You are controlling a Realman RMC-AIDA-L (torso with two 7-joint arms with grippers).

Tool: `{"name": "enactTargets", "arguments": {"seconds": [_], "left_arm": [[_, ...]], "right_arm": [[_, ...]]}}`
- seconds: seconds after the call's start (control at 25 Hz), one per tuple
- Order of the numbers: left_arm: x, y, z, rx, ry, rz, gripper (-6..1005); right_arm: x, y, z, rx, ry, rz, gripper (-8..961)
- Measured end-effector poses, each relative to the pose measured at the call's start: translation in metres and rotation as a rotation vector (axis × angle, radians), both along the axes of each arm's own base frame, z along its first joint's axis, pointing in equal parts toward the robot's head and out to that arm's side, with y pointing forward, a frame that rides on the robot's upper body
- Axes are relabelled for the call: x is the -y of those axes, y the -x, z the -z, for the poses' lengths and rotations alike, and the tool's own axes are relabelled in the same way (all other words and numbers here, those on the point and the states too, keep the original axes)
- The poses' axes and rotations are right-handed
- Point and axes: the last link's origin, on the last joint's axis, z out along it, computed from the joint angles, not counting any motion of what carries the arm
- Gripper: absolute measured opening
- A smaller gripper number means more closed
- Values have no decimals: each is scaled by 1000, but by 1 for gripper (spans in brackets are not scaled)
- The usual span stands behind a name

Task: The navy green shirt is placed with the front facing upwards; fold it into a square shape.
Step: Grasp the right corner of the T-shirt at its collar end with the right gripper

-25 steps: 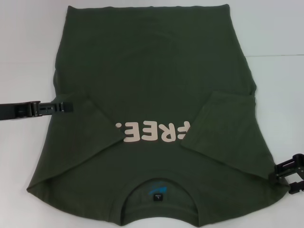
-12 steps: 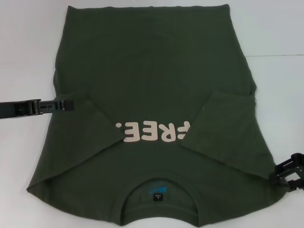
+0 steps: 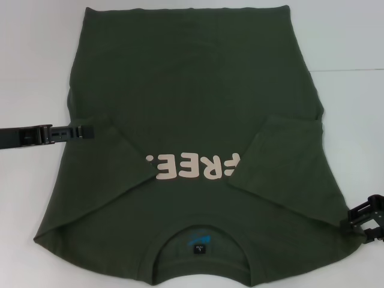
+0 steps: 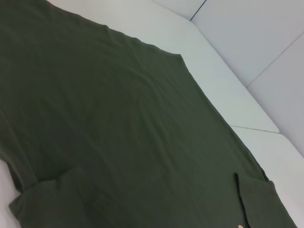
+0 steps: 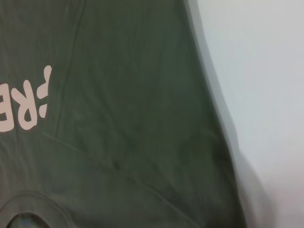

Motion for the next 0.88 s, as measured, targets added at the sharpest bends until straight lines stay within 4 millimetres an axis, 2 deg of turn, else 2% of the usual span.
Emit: {"name": "enactTargets", "arguments": {"seconds": [0.12, 0.6, 0.76, 0.88], "left_arm": [[0, 0, 0, 0, 0, 0, 940], [-1, -2, -1, 8, -6, 8, 926], [-1, -2, -1, 8, -8, 7, 921], [-1, -2, -1, 8, -8, 7, 917]], "right_arm": [[0, 0, 0, 1, -1, 0, 535], [3, 1, 10, 12, 22, -26, 400], [3, 1, 7, 50, 12, -37, 355], [3, 2, 4, 63, 1, -46, 157]]}}
